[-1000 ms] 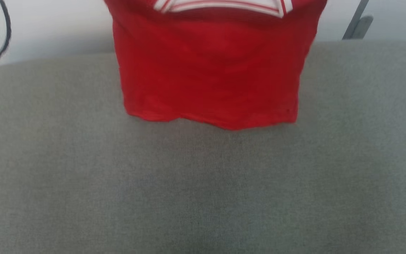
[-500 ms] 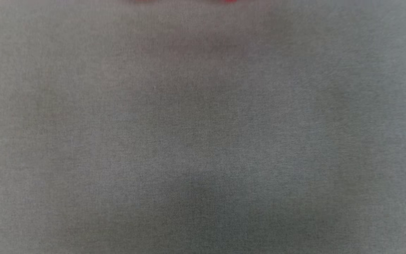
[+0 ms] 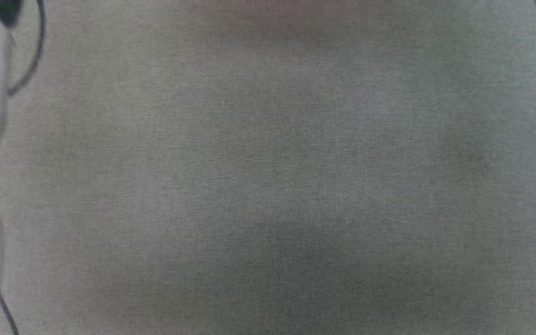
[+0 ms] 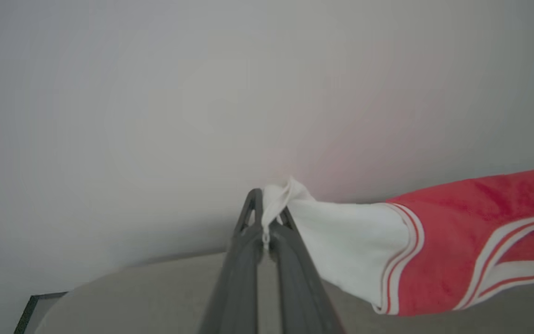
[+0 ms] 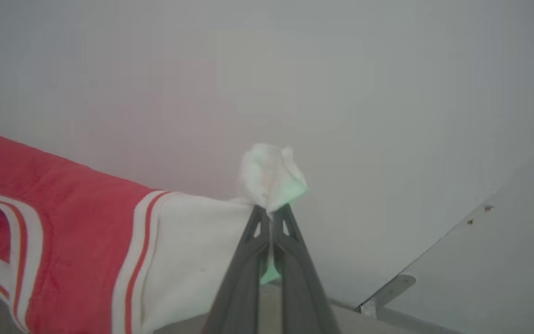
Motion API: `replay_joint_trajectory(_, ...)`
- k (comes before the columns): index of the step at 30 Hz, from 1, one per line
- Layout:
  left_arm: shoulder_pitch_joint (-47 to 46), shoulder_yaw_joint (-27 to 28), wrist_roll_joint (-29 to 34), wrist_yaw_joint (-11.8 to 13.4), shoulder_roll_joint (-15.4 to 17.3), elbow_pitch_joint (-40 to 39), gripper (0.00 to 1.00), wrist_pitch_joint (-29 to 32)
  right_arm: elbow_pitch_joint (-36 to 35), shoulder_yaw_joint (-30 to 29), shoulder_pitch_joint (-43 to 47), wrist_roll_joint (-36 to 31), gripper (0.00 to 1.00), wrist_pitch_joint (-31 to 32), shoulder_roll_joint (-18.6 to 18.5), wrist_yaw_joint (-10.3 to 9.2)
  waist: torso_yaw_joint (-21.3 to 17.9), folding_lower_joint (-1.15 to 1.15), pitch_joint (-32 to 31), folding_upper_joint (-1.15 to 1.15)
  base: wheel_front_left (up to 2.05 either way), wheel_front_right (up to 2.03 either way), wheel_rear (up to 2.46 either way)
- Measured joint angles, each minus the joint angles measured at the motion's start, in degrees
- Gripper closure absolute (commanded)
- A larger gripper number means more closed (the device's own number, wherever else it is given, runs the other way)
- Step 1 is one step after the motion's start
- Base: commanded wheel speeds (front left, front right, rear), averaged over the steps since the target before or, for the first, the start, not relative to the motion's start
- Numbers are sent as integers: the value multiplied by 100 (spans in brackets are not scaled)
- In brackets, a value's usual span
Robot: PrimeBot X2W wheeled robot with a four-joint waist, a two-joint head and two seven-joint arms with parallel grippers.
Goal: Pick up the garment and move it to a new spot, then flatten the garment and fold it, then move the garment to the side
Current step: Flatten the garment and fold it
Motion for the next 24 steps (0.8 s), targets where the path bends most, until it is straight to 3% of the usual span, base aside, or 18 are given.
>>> replay_joint_trajectory(7, 966, -342, -490, -1, -5, 56, 100, 1150, -449, 879, 870, 1080, 100, 955, -127, 0, 75, 0, -262, 0, 0, 0, 0)
replay_joint_trajectory(12, 1688, -461, -800, -2, 233, -203, 100, 1746, -1529, 1605, 1717, 2118, 100, 1957, -673, 0, 98, 0, -533, 0, 0, 0, 0)
replay_joint_trajectory(17, 2445, -481, -987, 7, 544, -778, 100, 2074, -2799, 1980, 2665, 2949, 100, 2770, -1486, 0, 85, 0, -779, 0, 0, 0, 0)
replay_joint_trajectory(21, 3199, -416, -1132, 233, 858, -1634, 100, 2251, -3718, 1972, 3506, 3482, 100, 3366, -2017, 0, 58, 0, -932, 0, 0, 0, 0)
replay_joint_trajectory(24, 3897, -301, -1272, 587, 1173, -2524, 100, 2462, -4314, 1772, 4146, 3757, 100, 3738, -2356, 0, 40, 0, -1012, 0, 0, 0, 0)
